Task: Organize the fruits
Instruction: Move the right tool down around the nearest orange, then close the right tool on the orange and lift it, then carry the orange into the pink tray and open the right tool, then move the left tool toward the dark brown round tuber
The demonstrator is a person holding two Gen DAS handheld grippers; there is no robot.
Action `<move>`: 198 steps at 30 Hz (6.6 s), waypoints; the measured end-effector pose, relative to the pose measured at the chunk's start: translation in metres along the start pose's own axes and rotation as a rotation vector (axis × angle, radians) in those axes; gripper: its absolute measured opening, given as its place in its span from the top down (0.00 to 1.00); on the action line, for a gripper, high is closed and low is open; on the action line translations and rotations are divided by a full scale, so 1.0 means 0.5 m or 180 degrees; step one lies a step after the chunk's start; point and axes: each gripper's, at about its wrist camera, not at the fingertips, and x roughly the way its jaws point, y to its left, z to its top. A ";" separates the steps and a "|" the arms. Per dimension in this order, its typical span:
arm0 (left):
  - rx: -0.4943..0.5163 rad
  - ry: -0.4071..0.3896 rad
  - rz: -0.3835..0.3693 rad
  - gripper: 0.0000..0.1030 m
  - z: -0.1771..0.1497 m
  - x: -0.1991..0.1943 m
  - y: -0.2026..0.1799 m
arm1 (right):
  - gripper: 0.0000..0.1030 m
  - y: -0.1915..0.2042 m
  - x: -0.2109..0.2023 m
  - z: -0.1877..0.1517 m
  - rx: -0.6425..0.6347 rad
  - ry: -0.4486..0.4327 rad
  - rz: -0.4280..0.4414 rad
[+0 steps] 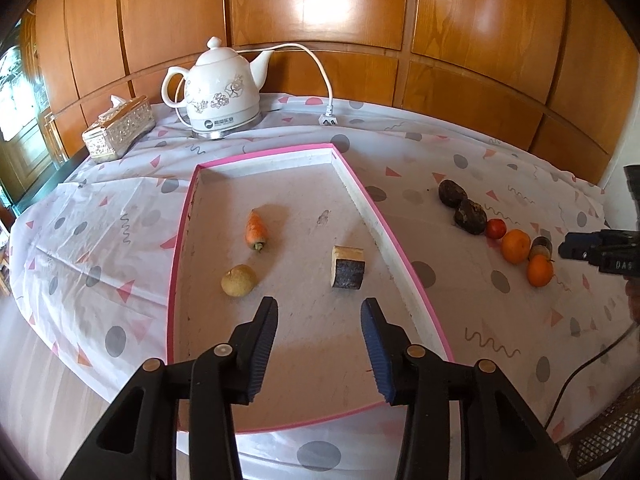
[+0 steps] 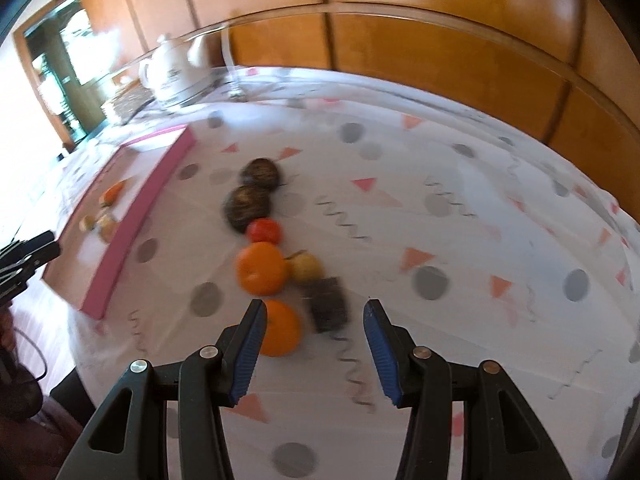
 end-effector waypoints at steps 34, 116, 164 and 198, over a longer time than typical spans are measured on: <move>-0.0040 -0.0010 -0.0015 0.50 -0.024 -0.002 -0.008 | 0.61 0.078 0.099 -0.028 -0.0483 0.0396 -0.0205; -0.0454 -0.0106 0.0281 0.13 -0.025 -0.031 0.047 | 0.39 0.161 -0.007 0.007 -0.0298 -0.0238 -0.0351; 0.0450 0.0023 -0.0094 0.12 0.034 0.024 -0.176 | 0.39 -0.150 -0.095 -0.030 0.0644 -0.0181 -0.1172; 0.0379 0.0405 -0.0338 0.13 0.130 0.171 -0.260 | 0.39 -0.358 -0.125 -0.118 0.2161 0.0013 -0.1748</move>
